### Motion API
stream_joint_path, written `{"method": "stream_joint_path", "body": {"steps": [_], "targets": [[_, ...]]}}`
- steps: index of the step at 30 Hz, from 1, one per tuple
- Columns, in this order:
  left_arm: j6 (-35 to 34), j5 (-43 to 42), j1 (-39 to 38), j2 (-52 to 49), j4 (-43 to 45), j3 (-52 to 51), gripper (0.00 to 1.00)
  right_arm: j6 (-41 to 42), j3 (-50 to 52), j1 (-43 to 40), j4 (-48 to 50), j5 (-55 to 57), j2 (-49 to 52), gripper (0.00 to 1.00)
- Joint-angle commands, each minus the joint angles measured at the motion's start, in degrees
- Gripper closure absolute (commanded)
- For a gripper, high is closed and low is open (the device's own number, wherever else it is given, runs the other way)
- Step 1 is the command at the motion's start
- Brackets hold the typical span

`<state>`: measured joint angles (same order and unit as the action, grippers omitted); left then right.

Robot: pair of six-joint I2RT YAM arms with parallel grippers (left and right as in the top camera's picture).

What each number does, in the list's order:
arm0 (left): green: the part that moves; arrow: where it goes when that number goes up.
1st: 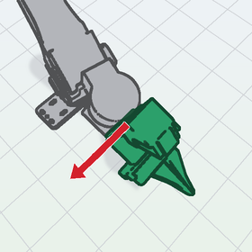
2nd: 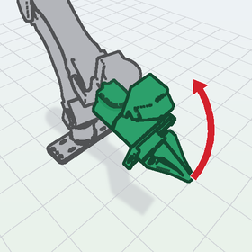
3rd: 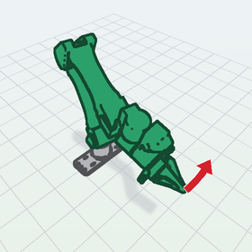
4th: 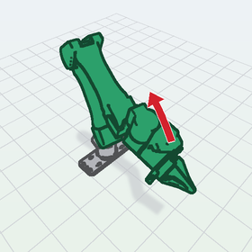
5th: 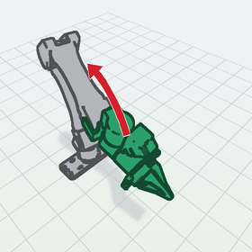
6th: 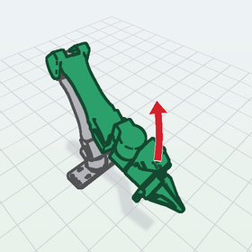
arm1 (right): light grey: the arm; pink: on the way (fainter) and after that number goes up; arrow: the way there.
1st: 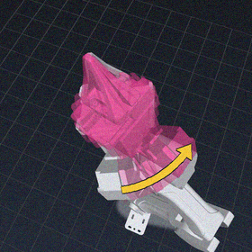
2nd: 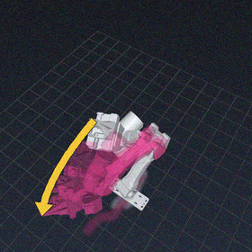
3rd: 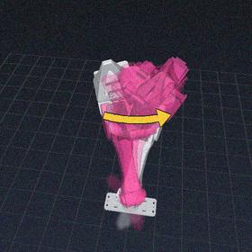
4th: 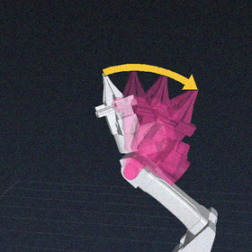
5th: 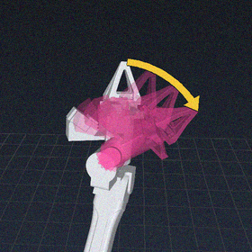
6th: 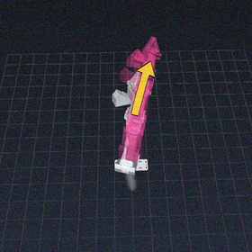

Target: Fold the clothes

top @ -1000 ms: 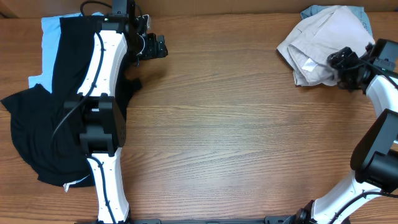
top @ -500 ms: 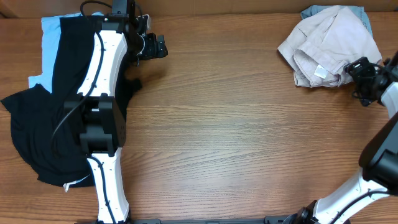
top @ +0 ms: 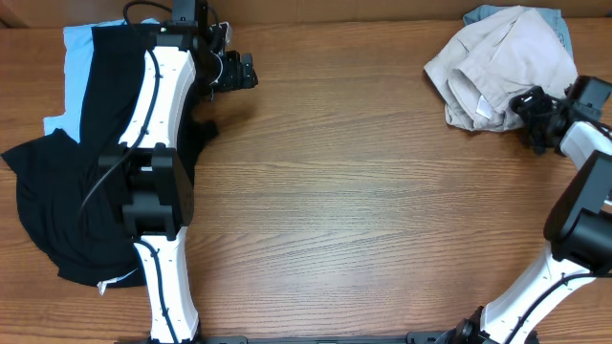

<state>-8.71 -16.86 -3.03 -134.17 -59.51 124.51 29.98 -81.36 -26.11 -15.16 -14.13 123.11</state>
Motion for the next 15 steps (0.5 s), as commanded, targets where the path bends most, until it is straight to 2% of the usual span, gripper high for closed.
{"method": "stream_joint_path", "body": {"steps": [1, 3, 6, 9, 10, 13, 15], "targets": [[-0.52, 0.79, -0.44, -0.85, 0.22, 0.85, 0.10, 0.50, 0.74, 2.47, 2.34, -0.02, 2.43, 0.29], [-0.50, 0.79, -0.44, -0.85, 0.22, 0.85, 0.10, 0.50, 0.74, 3.04, 4.66, -0.02, 2.43, 0.34], [-0.50, 0.79, -0.44, -0.85, 0.20, 0.85, 0.10, 0.50, 0.74, 3.58, 7.54, -0.04, 2.43, 0.55], [-0.50, 0.79, -0.44, -0.85, 0.20, 0.85, 0.10, 0.50, 0.72, 3.65, 9.46, -0.55, 2.38, 0.82], [-0.50, 0.79, -0.44, -0.85, 0.20, 0.85, 0.10, 0.50, 0.68, 3.65, 9.66, -0.98, 2.36, 0.87], [-0.50, 0.79, -0.44, -0.85, 0.20, 0.85, 0.10, 0.48, 0.26, 3.48, 9.44, -3.17, 1.88, 0.96], [-0.52, 0.79, -0.44, -0.85, 0.20, 0.85, 0.10, 0.42, -0.20, 3.50, 8.00, -4.50, 0.63, 0.96]]}}
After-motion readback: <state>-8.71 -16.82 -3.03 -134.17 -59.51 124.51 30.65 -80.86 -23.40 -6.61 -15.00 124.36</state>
